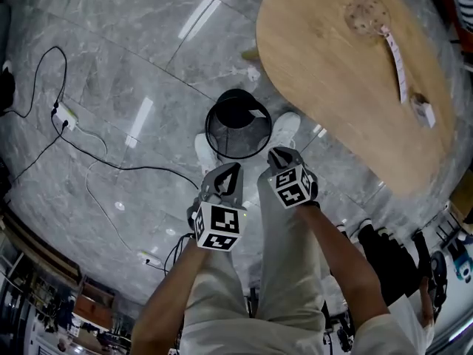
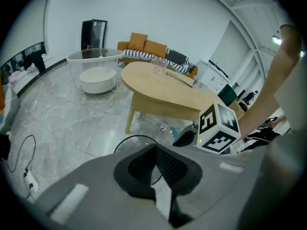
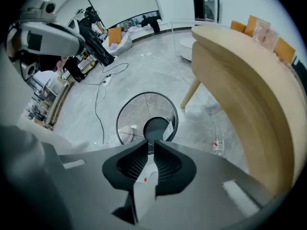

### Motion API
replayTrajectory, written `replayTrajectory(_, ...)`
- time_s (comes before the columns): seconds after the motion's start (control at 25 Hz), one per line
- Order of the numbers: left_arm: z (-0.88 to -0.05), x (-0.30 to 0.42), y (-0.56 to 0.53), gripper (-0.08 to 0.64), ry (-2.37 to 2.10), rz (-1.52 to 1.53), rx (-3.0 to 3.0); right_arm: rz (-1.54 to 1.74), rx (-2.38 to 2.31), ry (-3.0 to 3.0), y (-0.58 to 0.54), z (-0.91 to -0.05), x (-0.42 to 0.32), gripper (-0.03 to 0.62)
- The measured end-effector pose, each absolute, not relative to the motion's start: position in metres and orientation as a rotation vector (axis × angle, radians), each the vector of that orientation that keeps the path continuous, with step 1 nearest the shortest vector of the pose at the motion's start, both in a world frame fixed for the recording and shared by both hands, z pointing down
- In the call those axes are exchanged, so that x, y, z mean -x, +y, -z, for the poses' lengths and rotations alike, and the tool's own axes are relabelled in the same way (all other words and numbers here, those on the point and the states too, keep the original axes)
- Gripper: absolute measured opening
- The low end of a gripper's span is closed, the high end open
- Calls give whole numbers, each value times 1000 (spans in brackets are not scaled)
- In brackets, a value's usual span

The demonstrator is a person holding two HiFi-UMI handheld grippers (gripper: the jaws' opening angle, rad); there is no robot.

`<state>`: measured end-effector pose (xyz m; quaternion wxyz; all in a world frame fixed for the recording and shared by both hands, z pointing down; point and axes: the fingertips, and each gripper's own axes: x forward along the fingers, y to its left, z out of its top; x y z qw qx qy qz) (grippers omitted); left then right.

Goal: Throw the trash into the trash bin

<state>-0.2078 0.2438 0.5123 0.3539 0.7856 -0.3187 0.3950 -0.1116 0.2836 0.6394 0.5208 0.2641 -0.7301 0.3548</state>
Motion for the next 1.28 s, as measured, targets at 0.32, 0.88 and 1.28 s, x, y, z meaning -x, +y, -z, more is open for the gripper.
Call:
replayTrajectory(0.32,-497,177,231,0,-781,-1045,-2080,-805,-683,-1831,258,-598,101,26)
replayTrajectory(0.88,-467,105,205,0,-717,-1068,-2163,-924,-915,-1977,217,-516,61,28)
replayTrajectory(1.28,-453,61,184,0,-661,-1084,-2219,-893,-1129,-1992,179,-479,-1,27)
